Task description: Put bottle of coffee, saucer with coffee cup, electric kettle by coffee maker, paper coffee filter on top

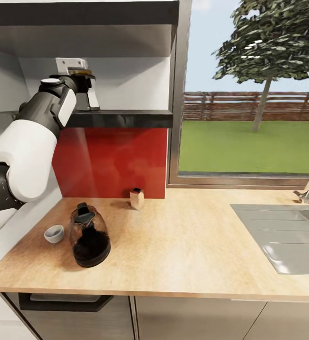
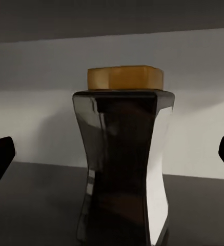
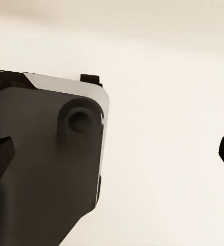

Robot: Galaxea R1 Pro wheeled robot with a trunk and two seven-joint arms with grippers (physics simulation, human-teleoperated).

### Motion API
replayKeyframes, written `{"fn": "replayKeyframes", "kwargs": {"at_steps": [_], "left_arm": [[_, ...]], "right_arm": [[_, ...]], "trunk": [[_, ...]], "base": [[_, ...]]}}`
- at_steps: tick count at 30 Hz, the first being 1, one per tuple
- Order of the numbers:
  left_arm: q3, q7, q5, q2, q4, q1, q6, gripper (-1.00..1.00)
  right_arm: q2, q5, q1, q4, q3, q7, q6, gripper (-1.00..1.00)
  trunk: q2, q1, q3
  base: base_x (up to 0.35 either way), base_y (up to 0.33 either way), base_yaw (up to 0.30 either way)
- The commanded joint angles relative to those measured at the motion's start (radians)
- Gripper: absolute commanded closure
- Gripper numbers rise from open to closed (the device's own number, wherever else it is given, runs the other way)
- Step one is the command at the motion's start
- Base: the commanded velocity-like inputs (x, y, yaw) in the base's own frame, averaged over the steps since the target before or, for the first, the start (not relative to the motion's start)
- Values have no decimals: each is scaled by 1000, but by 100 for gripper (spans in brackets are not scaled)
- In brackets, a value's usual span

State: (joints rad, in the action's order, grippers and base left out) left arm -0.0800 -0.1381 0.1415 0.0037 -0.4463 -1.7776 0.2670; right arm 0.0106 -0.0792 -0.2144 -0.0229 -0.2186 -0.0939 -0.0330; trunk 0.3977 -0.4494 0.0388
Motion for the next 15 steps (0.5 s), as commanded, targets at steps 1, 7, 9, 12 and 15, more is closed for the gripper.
{"fn": "replayKeyframes", "kwargs": {"at_steps": [1, 7, 9, 12, 15], "left_arm": [[-4, 2, 10, -1, -1, -1, 5, -100], [-4, 2, 10, 0, -2, 29, 3, -100], [-4, 2, 10, 1, -2, 31, 3, -100], [-4, 2, 10, 4, -1, 34, 4, -100], [-4, 2, 10, 4, -1, 35, 4, -100]], "right_arm": [[0, -8, 0, -2, -8, -3, -3, -100], [0, -8, 0, -2, -8, -3, -3, -100], [0, -8, 0, -2, -8, -3, -3, -100], [0, -8, 0, -2, -8, -3, -3, -100], [0, -8, 0, -2, -9, -4, -3, -100]], "trunk": [[2, -1, 2], [2, -1, 2], [2, -1, 2], [2, -1, 2], [2, -1, 2]], "base": [[0, 23, 0], [1, 5, 0], [74, 0, 0], [232, 0, 0], [120, 0, 0]]}}
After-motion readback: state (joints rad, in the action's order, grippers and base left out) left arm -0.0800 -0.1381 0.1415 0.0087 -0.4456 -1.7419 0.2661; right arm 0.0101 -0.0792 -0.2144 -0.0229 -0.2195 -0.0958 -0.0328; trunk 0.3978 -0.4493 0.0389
